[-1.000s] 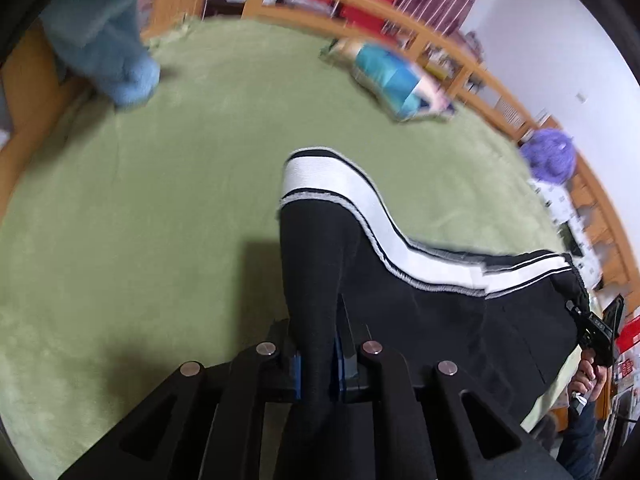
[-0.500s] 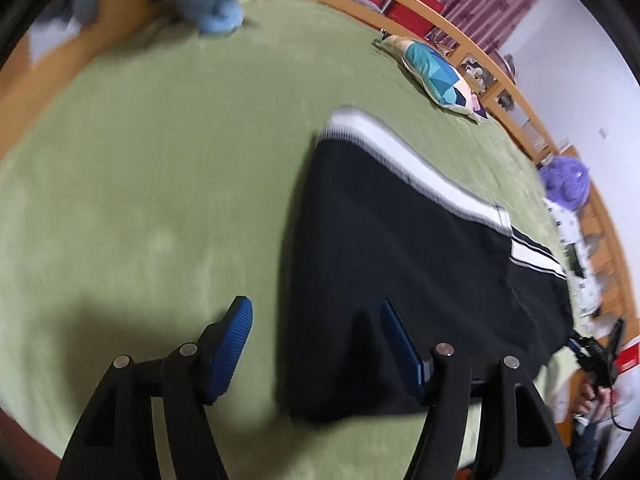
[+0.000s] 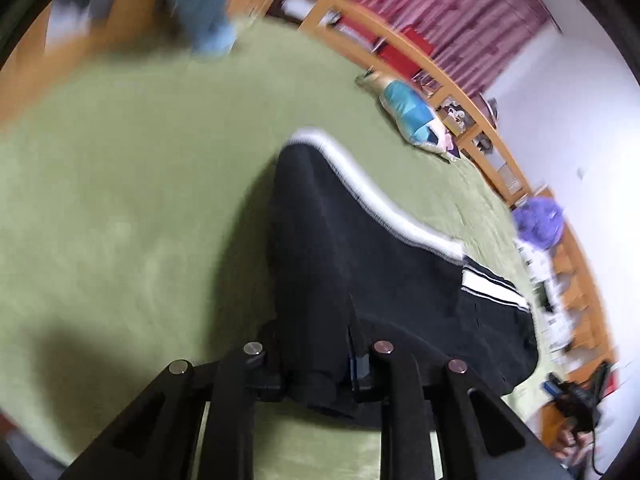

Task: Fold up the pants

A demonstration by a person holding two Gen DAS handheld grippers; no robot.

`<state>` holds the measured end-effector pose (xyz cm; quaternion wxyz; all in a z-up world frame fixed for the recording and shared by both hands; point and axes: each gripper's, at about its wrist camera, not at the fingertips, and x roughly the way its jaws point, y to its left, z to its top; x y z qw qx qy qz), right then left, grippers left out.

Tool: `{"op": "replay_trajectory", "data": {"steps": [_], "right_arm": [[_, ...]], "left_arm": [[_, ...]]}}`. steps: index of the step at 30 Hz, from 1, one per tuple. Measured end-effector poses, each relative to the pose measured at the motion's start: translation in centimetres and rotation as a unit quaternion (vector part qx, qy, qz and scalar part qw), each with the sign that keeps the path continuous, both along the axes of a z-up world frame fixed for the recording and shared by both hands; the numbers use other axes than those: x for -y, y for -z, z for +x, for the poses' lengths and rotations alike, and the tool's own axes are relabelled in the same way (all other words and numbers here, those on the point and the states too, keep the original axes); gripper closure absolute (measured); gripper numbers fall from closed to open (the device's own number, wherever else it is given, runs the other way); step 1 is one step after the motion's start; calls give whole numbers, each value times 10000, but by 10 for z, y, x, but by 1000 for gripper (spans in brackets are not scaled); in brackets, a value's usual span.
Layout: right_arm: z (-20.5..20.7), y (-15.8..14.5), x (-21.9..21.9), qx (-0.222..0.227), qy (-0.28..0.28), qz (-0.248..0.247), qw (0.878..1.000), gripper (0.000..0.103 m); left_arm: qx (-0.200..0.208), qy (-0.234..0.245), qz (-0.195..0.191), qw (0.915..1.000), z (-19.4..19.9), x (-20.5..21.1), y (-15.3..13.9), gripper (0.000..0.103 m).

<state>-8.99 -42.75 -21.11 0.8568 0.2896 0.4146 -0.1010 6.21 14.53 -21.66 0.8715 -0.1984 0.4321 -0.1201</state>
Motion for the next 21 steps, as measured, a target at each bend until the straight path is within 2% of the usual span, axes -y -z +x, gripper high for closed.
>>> {"op": "replay_trajectory", "data": {"steps": [3,4,6,9,12,16,19,21], "right_arm": [[-12,-10,5,174,-9,-127,9998,59],[-15,-13,10,219,-4,-119,9997,59],[-21,-17,18,305,-32,-180,9994,59],[-28,-24,33,329,-117,-449,9984,59],[-36,-27,52,250,-94,-764,9967,59],[-53,-27,86,124,96,-936,9955,59],[-61,-24,104,54,228,-879,9959,59],[-62,-21,112,37,245,-801,9965,59]], "left_arm": [[272,142,821,9962,-2,35,-51,84],[497,241,1263,9905,-5,59,-72,84],[788,422,1785,9799,-12,96,-99,84],[1067,703,2309,9645,-22,166,-139,84],[1330,1072,2578,9510,-34,224,-166,84],[1581,1838,2861,9270,-54,335,-188,85],[1610,2520,2725,9145,-58,417,-178,84],[1479,2972,2490,9098,-58,458,-162,76]]}}
